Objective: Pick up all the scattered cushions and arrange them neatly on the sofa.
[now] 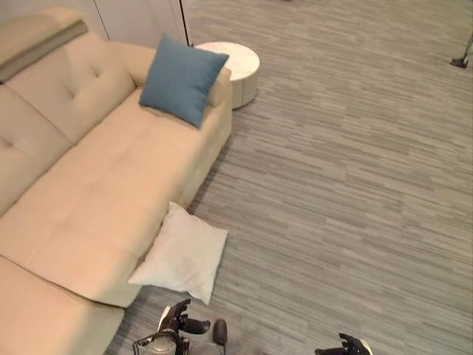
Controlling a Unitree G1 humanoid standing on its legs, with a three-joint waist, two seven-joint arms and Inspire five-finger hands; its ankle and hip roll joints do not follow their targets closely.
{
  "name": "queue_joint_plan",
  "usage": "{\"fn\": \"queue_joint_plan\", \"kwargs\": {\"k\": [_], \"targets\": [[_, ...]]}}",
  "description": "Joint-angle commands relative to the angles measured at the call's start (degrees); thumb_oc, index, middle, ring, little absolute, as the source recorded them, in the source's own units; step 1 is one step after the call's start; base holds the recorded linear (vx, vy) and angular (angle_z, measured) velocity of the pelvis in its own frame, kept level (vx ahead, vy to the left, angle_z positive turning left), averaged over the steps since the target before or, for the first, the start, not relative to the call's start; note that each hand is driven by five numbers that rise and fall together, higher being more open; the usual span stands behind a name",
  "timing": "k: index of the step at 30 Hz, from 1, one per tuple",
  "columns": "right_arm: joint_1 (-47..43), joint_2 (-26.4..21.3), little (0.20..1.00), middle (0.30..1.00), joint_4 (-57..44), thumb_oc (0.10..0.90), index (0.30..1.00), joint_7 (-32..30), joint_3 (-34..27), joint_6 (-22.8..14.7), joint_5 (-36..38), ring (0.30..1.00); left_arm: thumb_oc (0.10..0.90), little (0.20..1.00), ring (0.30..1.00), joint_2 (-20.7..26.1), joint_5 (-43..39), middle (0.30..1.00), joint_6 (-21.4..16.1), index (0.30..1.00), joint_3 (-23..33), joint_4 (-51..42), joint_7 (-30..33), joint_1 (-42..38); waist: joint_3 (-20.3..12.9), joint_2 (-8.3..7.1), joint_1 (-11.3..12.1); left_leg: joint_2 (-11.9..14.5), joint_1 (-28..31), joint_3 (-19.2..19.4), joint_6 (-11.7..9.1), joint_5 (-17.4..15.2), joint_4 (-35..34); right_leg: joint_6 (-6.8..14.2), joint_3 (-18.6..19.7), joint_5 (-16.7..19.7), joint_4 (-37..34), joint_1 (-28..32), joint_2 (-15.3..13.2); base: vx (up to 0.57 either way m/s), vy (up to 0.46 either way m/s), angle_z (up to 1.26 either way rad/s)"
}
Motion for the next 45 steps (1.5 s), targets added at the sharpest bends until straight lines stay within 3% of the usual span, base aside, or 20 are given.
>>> {"fn": "queue_joint_plan", "kwargs": {"k": [1,4,5,8,10,14,15,19,21,23,27,28,29,30,31,37,38,40,41,45], "targets": [[-2.87,-2.25,0.900,0.900,-2.64,0.800,0.900,-0.56,0.54,-1.61,-1.37,0.900,0.800,0.900,0.900,1.41,0.63,0.900,-0.88,0.900,-0.17,-0.90,1.30,1.52,0.23,0.91,1.80,1.21,-1.02,-0.40,-1.49,-6.81,3.70,0.30,4.01,12.44,-6.73,0.95,3.23,0.18,-0.011,0.90],[-3.69,-1.97,0.900,0.900,-3.39,0.800,0.900,-0.06,1.33,-2.09,-0.73,0.900,0.800,0.900,0.900,1.76,-0.13,0.900,-1.51,0.900,0.13,-1.10,1.48,1.10,0.42,1.19,1.22,1.31,0.85,-4.18,-2.07,-6.90,2.18,-1.14,7.53,10.23,-13.34,-1.47,4.32,0.24,-0.131,0.63],[-4.04,-1.97,0.900,0.900,-4.01,0.800,0.900,0.40,1.54,-2.15,-0.10,0.900,0.800,0.900,0.900,1.88,-0.16,0.900,-1.61,0.900,0.17,-1.05,1.48,1.04,0.68,0.78,0.73,1.20,1.45,-5.62,-2.59,-7.45,2.08,-1.25,10.07,9.96,-19.63,-1.96,4.70,0.20,-0.150,0.69],[-4.62,-1.86,0.900,0.900,-4.57,0.800,0.900,0.55,1.83,-2.08,0.92,0.900,0.800,0.900,0.900,1.69,0.56,0.900,-1.61,0.900,-0.30,0.64,1.73,0.10,1.27,0.37,-1.40,0.55,3.34,-10.92,-3.47,-7.89,0.98,-0.40,19.65,12.55,-27.51,-5.82,8.56,0.24,-0.164,0.80],[-4.85,-1.86,0.900,0.900,-4.58,0.800,0.900,0.70,1.89,-1.92,1.09,0.900,0.800,0.900,0.900,1.47,1.01,0.900,-1.57,0.900,-0.74,1.46,1.78,-0.50,1.50,0.10,-1.99,0.14,3.87,-13.21,-4.09,-8.34,1.26,-0.10,21.75,13.96,-28.92,-7.18,9.31,0.22,-0.173,0.97],[-4.58,-1.73,0.900,0.900,-3.69,0.800,0.900,1.25,2.07,-2.16,0.80,0.900,0.800,0.900,0.900,0.79,1.27,0.900,-1.32,0.900,-0.39,3.30,1.29,-0.19,1.00,-0.47,-2.32,0.25,4.55,-15.38,-5.28,-10.22,3.23,-1.21,19.90,13.26,-30.87,-4.24,8.14,0.22,-0.217,0.95],[-4.62,-1.72,0.900,0.900,-3.37,0.800,0.900,1.27,1.65,-2.44,1.02,0.900,0.800,0.900,0.900,0.56,0.77,0.900,-1.33,0.900,-0.21,3.16,0.97,-0.05,0.24,-0.64,-2.15,1.51,4.05,-15.37,-6.68,-11.03,4.98,-1.89,18.23,12.52,-31.26,-2.97,7.99,0.30,-0.374,0.57],[-5.32,-2.31,0.900,0.900,-3.50,0.800,0.900,1.31,1.58,-3.00,1.88,0.900,0.800,0.900,0.900,0.23,-0.06,0.900,-1.31,0.900,-0.12,2.65,0.84,0.04,0.44,-0.75,-2.14,3.28,1.14,-12.92,-8.33,-10.13,10.77,-3.07,14.79,11.41,-32.70,0.10,7.69,0.12,-0.214,0.80],[-5.78,-2.91,0.900,0.900,-3.51,0.800,0.900,1.17,1.74,-3.04,2.01,0.900,0.800,0.900,0.900,0.13,-0.81,0.900,-1.37,0.900,-0.15,2.07,0.89,-0.04,1.25,-1.03,-1.86,4.06,-2.10,-8.71,-8.26,-9.10,15.26,-3.89,12.63,10.73,-33.30,1.86,6.98,0.05,-0.180,0.56],[-5.71,-3.26,0.900,0.900,-2.96,0.800,0.900,1.23,1.63,-2.72,2.48,0.900,0.800,0.900,0.900,0.00,-0.89,0.900,-1.33,0.900,-0.25,1.77,0.61,0.13,1.40,-1.41,-1.51,4.81,-4.52,-1.55,-7.24,-9.67,15.46,-4.44,9.72,9.57,-34.60,4.25,6.61,0.08,-0.193,0.78],[-5.20,-3.20,0.900,0.900,-2.90,0.800,0.900,1.23,1.09,-2.56,2.89,0.900,0.800,0.900,0.900,0.15,-0.17,0.900,-1.03,0.900,-0.39,1.66,0.37,0.47,1.01,-1.55,-1.58,3.56,-6.56,2.73,-6.56,-8.65,12.41,-4.49,7.29,8.84,-35.58,5.71,7.17,0.09,-0.075,0.83],[-4.63,-3.10,0.900,0.900,-2.95,0.800,0.900,1.09,0.60,-2.43,3.11,0.900,0.800,0.900,0.900,0.30,0.52,0.900,-0.81,0.900,-0.51,1.45,0.19,0.64,0.75,-1.34,-1.77,4.07,-7.56,6.60,-6.46,-6.77,9.96,-4.53,5.90,8.18,-36.56,7.04,7.82,0.10,-0.039,0.34],[-4.63,-3.09,0.900,0.900,-2.95,0.800,0.900,1.09,0.60,-2.43,3.11,0.900,0.800,0.900,0.900,0.31,0.52,0.900,-0.80,0.900,-0.51,1.44,0.19,0.65,0.72,-1.36,-1.79,4.05,-7.56,6.59,-6.45,-6.73,9.92,-4.52,5.88,8.19,-36.60,7.04,7.80,0.23,-0.026,0.60],[-4.13,-2.98,0.900,0.900,-3.00,0.800,0.900,0.91,0.51,-2.35,3.27,0.900,0.800,0.900,0.900,0.48,0.96,0.900,-0.67,0.900,-0.62,1.12,0.06,0.70,0.70,-1.62,-1.79,4.89,-9.41,10.26,-6.96,-6.01,10.02,-4.19,4.55,6.84,-37.16,9.00,8.02,0.21,0.014,0.73],[-4.03,-2.86,0.900,0.900,-2.87,0.800,0.900,0.94,0.57,-2.11,3.07,0.900,0.800,0.900,0.900,0.55,1.03,0.900,-0.51,0.900,-0.30,1.19,-0.09,0.88,0.42,-1.55,-1.61,4.80,-9.20,10.83,-6.73,-6.30,9.22,-4.20,4.24,6.31,-37.08,9.50,8.41,0.23,0.047,0.75],[-3.50,-1.59,0.900,0.900,-2.11,0.800,0.900,1.64,1.30,-2.06,1.48,0.900,0.800,0.900,0.900,1.21,1.17,0.900,-0.33,0.900,1.02,2.45,-0.25,1.95,-0.90,-2.49,-0.51,3.55,-5.27,8.70,-4.63,-6.65,6.29,-3.14,3.27,5.42,-31.60,9.91,7.46,0.16,0.103,-0.01],[-3.43,-1.24,0.900,0.900,-1.97,0.800,0.900,1.99,1.44,-1.90,0.87,0.900,0.800,0.900,0.900,1.84,0.91,0.900,-0.16,0.900,1.64,2.25,-0.39,1.98,-1.09,-2.75,-0.26,2.98,-3.22,8.01,-3.52,-7.47,5.33,-1.78,2.95,6.66,-24.65,7.92,5.91,0.17,0.155,-0.05],[-3.64,-1.10,0.900,0.900,-1.95,0.800,0.900,2.15,1.65,-1.70,0.71,0.900,0.800,0.900,0.900,2.21,0.94,0.900,-0.14,0.900,1.81,1.93,-0.24,1.70,-0.78,-2.86,-0.38,2.70,-2.47,7.57,-3.01,-7.65,5.13,-0.75,3.28,8.52,-20.99,6.40,5.04,0.12,0.113,0.09],[-4.00,-0.88,0.900,0.900,-2.11,0.800,0.900,2.30,1.91,-1.75,0.58,0.900,0.800,0.900,0.900,2.97,1.12,0.900,-0.33,0.900,1.58,1.66,-0.11,1.00,-0.01,-2.65,-0.72,2.57,-1.86,5.94,-2.55,-7.82,5.11,0.43,5.08,10.73,-14.93,2.95,4.37,0.09,0.085,0.26],[-4.16,-0.70,0.900,0.900,-2.51,0.800,0.900,2.32,1.95,-2.05,1.13,0.900,0.800,0.900,0.900,3.55,1.25,0.900,-0.70,0.900,1.07,1.07,0.14,0.33,-0.17,-2.05,-1.29,2.75,-0.51,2.96,-2.75,-7.88,4.08,-0.76,9.44,9.53,-15.48,0.49,5.48,0.12,0.001,0.77]]}}
